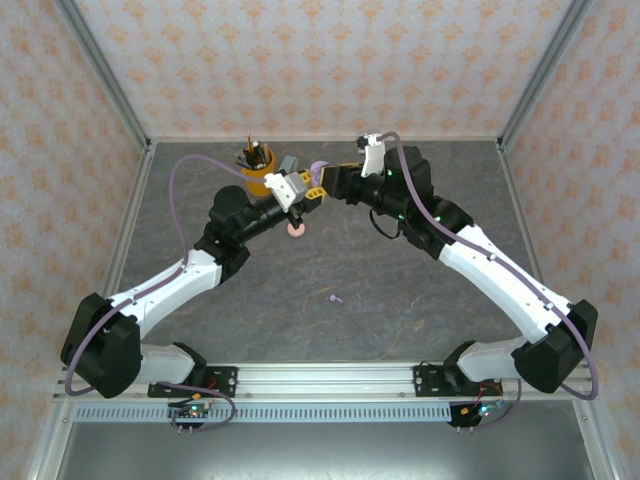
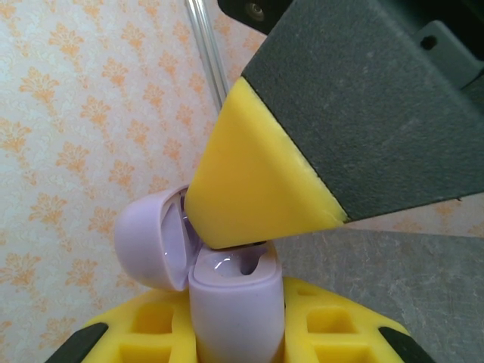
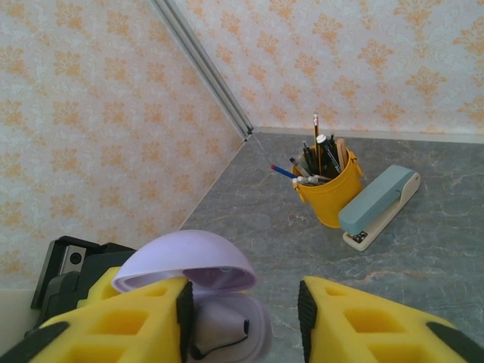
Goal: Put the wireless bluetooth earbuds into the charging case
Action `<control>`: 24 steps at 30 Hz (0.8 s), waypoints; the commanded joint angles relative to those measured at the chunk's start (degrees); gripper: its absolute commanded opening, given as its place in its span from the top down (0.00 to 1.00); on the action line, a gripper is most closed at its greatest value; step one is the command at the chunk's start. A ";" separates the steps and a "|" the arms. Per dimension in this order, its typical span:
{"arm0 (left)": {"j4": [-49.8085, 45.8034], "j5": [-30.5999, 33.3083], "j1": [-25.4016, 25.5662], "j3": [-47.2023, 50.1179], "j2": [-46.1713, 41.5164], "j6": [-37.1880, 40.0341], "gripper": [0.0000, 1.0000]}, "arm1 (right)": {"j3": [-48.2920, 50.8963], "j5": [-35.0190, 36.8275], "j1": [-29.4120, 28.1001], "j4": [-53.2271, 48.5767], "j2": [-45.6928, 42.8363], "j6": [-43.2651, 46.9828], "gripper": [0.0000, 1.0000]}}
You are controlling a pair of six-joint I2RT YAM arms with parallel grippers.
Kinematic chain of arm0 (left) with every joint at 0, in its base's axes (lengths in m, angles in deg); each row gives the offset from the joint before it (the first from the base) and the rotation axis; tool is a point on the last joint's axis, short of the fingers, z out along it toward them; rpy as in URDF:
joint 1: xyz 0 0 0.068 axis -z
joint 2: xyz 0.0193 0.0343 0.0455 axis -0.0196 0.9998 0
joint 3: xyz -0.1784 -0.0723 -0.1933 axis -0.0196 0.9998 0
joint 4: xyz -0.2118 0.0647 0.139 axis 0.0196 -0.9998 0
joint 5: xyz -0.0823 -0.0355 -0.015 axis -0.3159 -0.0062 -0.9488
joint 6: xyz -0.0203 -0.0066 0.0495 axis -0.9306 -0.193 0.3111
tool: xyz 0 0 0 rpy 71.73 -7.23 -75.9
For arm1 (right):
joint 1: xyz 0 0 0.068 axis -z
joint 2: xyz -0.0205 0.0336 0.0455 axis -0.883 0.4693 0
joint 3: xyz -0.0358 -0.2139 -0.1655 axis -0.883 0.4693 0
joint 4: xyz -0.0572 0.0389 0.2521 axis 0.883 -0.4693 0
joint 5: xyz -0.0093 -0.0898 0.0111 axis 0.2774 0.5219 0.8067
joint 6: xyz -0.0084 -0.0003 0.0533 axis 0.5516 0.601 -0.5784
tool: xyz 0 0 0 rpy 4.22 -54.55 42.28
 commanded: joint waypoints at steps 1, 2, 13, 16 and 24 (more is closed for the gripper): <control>4.17 -0.54 0.24 -0.67 -0.61 -1.04 1.00 | -3.53 0.51 -0.39 -1.66 0.67 -0.71 0.52; 4.17 -0.53 0.23 -0.58 -0.51 -1.09 1.00 | -4.27 0.26 -0.39 -2.03 0.88 -0.94 0.51; 6.24 -0.48 0.24 1.13 0.71 -2.85 1.00 | -9.18 -0.65 -0.39 -3.91 2.48 -2.62 0.40; 6.46 -0.48 0.27 1.28 0.94 -3.04 1.00 | -9.86 -0.34 -0.39 -3.95 2.65 -3.07 0.38; 6.06 -0.88 0.41 1.31 1.90 -3.20 1.00 | -11.70 -0.79 -0.39 -3.81 3.28 -3.97 0.33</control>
